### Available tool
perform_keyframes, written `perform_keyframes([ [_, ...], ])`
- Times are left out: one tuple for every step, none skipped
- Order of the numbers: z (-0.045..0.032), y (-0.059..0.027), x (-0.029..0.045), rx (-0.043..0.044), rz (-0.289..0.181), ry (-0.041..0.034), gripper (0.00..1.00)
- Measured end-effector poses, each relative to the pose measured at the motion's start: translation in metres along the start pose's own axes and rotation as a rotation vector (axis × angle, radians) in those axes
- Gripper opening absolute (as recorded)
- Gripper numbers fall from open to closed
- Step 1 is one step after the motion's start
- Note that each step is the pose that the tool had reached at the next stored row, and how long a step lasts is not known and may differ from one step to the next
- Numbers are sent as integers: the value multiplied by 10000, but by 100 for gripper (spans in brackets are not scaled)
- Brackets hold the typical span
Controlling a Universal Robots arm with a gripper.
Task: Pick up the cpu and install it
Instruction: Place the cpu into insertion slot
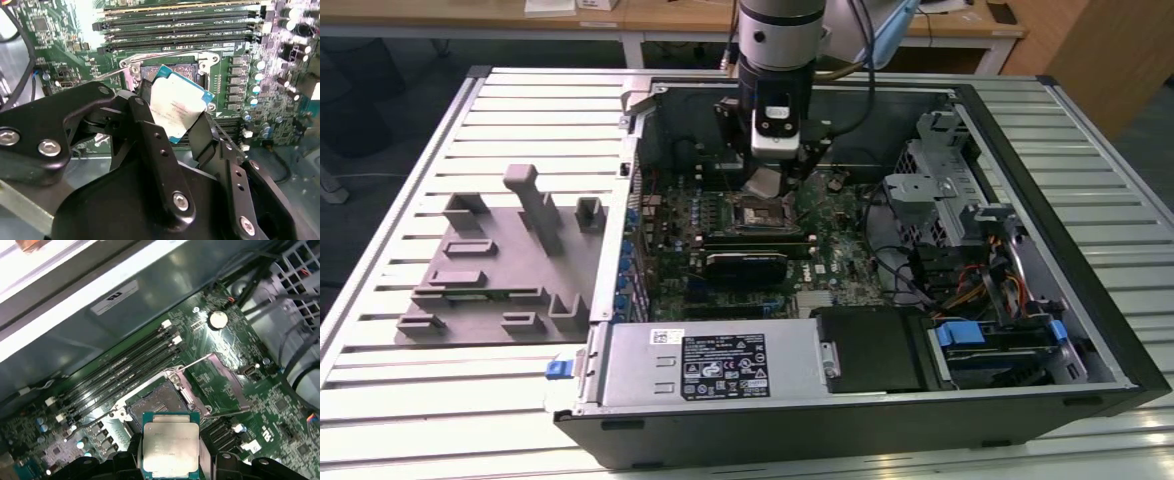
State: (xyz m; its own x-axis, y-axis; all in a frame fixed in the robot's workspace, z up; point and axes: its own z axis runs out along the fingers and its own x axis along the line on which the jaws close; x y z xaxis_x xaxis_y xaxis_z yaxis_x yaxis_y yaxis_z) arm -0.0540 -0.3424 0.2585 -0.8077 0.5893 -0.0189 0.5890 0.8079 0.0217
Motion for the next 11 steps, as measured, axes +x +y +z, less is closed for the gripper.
perform_keyframes([
  [0, 0, 0, 3, 152, -4, 54],
  [1, 0, 0, 5, 310, -7, 54],
  [1, 0, 0, 8, 467, -10, 54],
  [1, 0, 0, 13, 642, -14, 54],
  [1, 0, 0, 15, 800, -17, 54],
  [2, 0, 0, 18, 961, -21, 54],
  [2, 0, 0, 21, 1117, -24, 54],
  [3, 0, 0, 24, 1275, -28, 54],
  [3, 0, 0, 27, 1431, -31, 54],
  [3, 0, 0, 30, 1597, -35, 54],
  [4, 0, 0, 35, 1775, -38, 54],
])
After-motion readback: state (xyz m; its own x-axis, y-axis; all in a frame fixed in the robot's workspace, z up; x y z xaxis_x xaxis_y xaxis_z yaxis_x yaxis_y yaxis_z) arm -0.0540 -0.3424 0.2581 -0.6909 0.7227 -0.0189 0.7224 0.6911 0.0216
